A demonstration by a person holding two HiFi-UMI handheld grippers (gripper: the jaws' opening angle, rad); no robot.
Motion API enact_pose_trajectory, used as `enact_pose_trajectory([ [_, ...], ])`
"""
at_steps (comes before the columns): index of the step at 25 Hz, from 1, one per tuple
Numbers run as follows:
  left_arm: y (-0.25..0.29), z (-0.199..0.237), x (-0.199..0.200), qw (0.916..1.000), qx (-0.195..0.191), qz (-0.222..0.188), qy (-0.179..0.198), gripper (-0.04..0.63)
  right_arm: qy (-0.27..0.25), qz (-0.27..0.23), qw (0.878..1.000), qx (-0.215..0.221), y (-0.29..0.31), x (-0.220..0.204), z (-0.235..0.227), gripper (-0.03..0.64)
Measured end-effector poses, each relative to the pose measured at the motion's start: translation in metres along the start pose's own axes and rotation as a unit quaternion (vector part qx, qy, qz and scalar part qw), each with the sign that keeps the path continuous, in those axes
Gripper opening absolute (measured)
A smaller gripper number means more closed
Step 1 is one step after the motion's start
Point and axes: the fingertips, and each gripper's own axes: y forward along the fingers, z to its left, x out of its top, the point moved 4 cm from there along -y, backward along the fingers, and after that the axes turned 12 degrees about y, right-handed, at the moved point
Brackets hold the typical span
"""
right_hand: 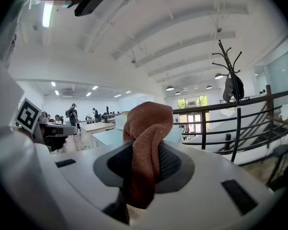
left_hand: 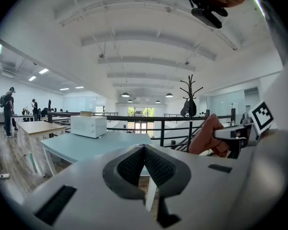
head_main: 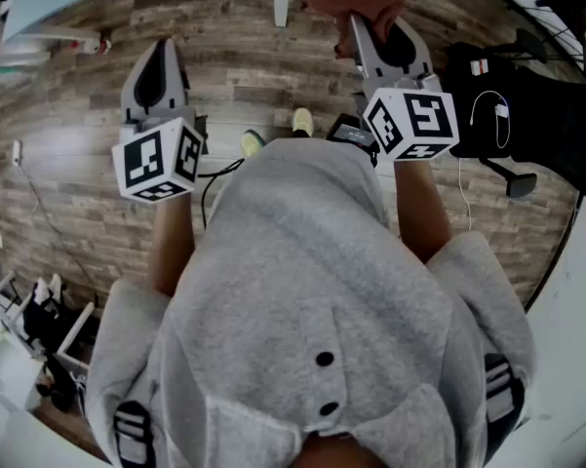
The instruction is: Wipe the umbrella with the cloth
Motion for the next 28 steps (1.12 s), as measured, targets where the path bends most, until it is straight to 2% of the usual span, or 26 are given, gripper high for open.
enact_pose_trajectory([
  [11, -0.021, -0.006, 0.024, 0.9998, 0.016, -0.015, 0.001, 0.015, 0.000, -0.010, 1.000, 0.027, -0.014, 0.015, 0.015, 0.109],
  [19, -0.008, -0.028, 0.025, 0.9992, 0.039, -0.001, 0.007, 0.015, 0.008, 0.004, 0.998, 0.060, -0.007, 0.012, -0.014, 0.110],
  [24, -0.004, -0.021, 0.029, 0.9983, 0.057, 0.003, 0.016, 0.015, 0.035, 0.017, 0.995, 0.094, 0.008, 0.014, -0.014, 0.098],
  [28, 0.008, -0.016, 0.027, 0.9982, 0.057, 0.006, 0.017, 0.015, 0.041, 0.026, 0.993, 0.104, 0.022, 0.017, -0.013, 0.098],
])
